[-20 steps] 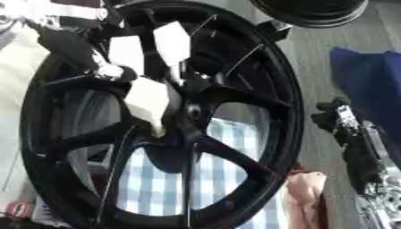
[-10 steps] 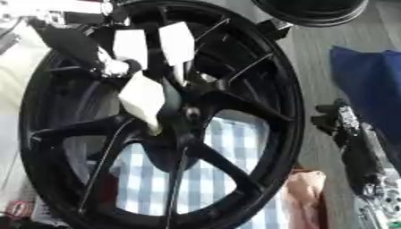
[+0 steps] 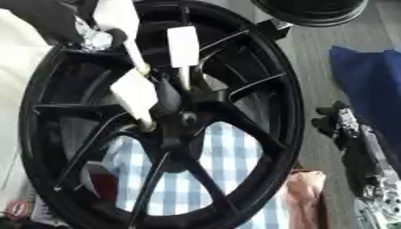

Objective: Pull the pin out of the wheel hub.

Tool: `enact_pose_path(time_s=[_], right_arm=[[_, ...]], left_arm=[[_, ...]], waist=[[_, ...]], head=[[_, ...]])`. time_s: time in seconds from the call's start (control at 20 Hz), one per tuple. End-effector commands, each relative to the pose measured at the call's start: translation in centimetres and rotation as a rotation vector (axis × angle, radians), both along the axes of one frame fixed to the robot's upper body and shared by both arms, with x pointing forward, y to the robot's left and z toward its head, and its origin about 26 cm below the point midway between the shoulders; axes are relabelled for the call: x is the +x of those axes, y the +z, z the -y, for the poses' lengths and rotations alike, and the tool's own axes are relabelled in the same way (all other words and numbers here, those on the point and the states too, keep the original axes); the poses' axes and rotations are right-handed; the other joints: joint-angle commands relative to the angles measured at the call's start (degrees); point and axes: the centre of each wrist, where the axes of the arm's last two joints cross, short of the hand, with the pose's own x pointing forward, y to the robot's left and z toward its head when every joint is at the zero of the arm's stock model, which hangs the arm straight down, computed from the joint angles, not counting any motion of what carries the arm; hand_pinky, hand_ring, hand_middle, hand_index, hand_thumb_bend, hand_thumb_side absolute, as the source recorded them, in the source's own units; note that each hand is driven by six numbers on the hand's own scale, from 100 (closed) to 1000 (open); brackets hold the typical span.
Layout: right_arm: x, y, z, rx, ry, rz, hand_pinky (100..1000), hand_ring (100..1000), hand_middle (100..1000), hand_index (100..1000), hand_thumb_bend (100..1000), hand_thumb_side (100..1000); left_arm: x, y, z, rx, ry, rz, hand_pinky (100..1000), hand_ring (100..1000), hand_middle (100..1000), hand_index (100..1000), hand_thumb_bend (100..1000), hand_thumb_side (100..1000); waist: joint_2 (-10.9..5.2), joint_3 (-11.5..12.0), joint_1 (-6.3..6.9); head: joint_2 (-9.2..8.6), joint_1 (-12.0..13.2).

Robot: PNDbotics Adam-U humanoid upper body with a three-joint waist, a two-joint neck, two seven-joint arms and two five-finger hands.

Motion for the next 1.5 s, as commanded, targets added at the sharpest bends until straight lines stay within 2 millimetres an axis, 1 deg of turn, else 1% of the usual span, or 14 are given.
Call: enact_pose_path(time_s=[0.05, 0.25, 0.45, 0.65, 0.7, 0.8, 0.95, 1.0, 1.05, 1.1, 1.15, 1.2, 1.35, 1.5], right_arm=[[-0.2, 0.5, 0.3, -0.013, -0.011, 0.016, 867, 771, 525, 692, 100, 837], [-0.4, 0.5, 0.6, -0.019, -0.022, 0.021, 867, 772, 525, 692, 100, 826], [-0.6, 0.7, 0.9, -0.023, -0.039, 0.031, 868, 771, 525, 692, 100, 807], [-0.7, 1.2, 1.1, -0.029, -0.046, 0.053, 868, 771, 524, 692, 100, 772], [-0.7, 1.3, 1.1, -0.029, -0.047, 0.059, 868, 771, 524, 692, 100, 761], [-0.7, 1.6, 1.1, -0.026, -0.048, 0.070, 868, 771, 524, 692, 100, 748], [-0.8, 1.8, 1.2, -0.020, -0.050, 0.081, 868, 771, 523, 692, 100, 738], [-0.8, 1.9, 1.2, -0.018, -0.051, 0.082, 868, 771, 523, 692, 100, 734], [-0.8, 1.9, 1.2, -0.016, -0.052, 0.084, 868, 771, 523, 692, 100, 732], [-0.8, 1.9, 1.2, -0.014, -0.052, 0.085, 867, 771, 523, 692, 100, 728], [-0.8, 1.8, 1.2, -0.012, -0.052, 0.085, 867, 770, 523, 692, 100, 729], [-0.8, 1.8, 1.2, -0.011, -0.052, 0.085, 867, 771, 523, 692, 100, 728], [-0.9, 1.7, 1.2, -0.006, -0.053, 0.083, 867, 770, 523, 692, 100, 729], [-0.9, 1.7, 1.1, -0.003, -0.053, 0.081, 867, 770, 523, 692, 100, 728]], left_arm=[[-1.5, 3.5, -2.3, -0.086, 0.035, 0.105, 532, 421, 231, 365, 100, 212], [-1.5, 5.2, -6.5, -0.211, 0.123, 0.157, 529, 423, 233, 372, 100, 226], [-1.1, 5.3, -13.1, -0.340, 0.300, 0.185, 523, 425, 243, 388, 100, 251], [-0.9, 3.4, -20.3, -0.441, 0.518, 0.187, 535, 446, 277, 429, 100, 263], [-0.9, 2.5, -21.5, -0.447, 0.557, 0.181, 542, 461, 313, 469, 100, 249], [-1.1, 0.4, -23.6, -0.455, 0.609, 0.156, 553, 476, 343, 499, 100, 237], [-1.3, -2.0, -25.7, -0.500, 0.670, 0.124, 574, 511, 400, 555, 100, 263], [-1.3, -2.7, -26.1, -0.518, 0.681, 0.114, 625, 610, 529, 682, 100, 417], [-1.3, -3.2, -26.5, -0.534, 0.685, 0.107, 652, 682, 617, 749, 100, 528], [-1.4, -3.7, -26.8, -0.549, 0.684, 0.109, 711, 792, 751, 820, 100, 685], [-1.5, -4.0, -27.0, -0.560, 0.681, 0.121, 727, 809, 771, 825, 133, 722], [-1.5, -4.3, -27.1, -0.570, 0.677, 0.131, 731, 819, 791, 836, 187, 792], [-1.6, -4.9, -27.4, -0.608, 0.657, 0.154, 719, 809, 782, 833, 162, 822], [-1.7, -4.9, -26.9, -0.642, 0.615, 0.184, 702, 789, 758, 820, 100, 827]], waist=[[-1.64, 0.3, 0.08], [-1.88, 1.1, 0.10], [-2.00, 2.0, 0.09], [-2.06, 2.6, -0.19], [-2.02, 2.7, -0.32], [-1.95, 2.8, -0.71], [-1.96, 2.8, -1.31], [-2.00, 2.8, -1.51], [-2.07, 2.8, -1.69], [-2.11, 2.8, -1.90], [-2.14, 2.8, -2.09], [-2.15, 2.8, -2.24], [-2.22, 2.7, -2.66], [-2.32, 2.7, -2.87]], head=[[-0.07, -0.5], [0.13, -1.5], [0.33, -2.4], [0.29, -3.0], [0.18, -3.1], [0.04, -3.4], [-0.17, -3.4], [-0.24, -3.3], [-0.34, -3.3], [-0.45, -3.3], [-0.51, -3.3], [-0.54, -3.3], [-0.60, -3.3], [-0.60, -3.2]])
